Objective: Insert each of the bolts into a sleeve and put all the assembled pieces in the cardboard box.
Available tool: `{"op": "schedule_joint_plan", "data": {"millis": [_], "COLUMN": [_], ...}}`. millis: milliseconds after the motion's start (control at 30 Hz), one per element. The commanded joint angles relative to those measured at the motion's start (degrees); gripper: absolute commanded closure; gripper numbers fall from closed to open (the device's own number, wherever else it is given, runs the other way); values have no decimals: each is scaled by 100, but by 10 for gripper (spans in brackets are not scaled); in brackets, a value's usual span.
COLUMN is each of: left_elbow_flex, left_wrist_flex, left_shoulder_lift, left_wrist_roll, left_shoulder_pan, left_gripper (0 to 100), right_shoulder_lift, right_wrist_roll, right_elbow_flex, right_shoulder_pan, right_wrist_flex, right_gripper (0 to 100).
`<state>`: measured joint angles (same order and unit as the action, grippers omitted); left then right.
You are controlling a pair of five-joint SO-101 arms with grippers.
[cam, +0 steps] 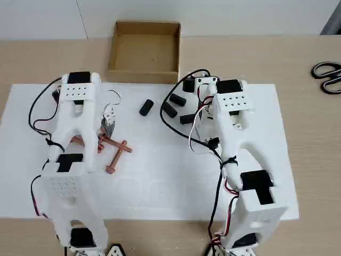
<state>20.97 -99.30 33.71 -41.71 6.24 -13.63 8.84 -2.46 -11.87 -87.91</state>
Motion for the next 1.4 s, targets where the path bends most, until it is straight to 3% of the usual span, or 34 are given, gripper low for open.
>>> {"op": "schedule_joint_plan", "data": {"millis": [0, 100, 267, 367, 1067, 1367], "left_elbow_flex": [277, 312, 330, 330, 295, -593], "left_wrist_flex": [-114, -114, -114, -114, -123, -123], "left_shoulder_lift": [-79, -79, -79, -79, -88, -642], "left_wrist_roll": [703, 1477, 3402, 4000, 3982, 3666], "left_shoulder_pan": [-237, -448, -642, -598, -255, -299], "left_gripper": [942, 940, 910, 910, 853, 871], "right_shoulder_lift": [356, 356, 356, 356, 356, 356], "right_wrist_roll": [18, 18, 9, 9, 9, 18], "right_elbow_flex": [-158, -158, -158, -149, -149, -149], "right_shoulder_pan": [-13, -13, -13, 13, 13, 13], "right_wrist_flex": [-31, -31, -31, -40, -40, -13], "right_gripper": [994, 994, 994, 994, 994, 994]}}
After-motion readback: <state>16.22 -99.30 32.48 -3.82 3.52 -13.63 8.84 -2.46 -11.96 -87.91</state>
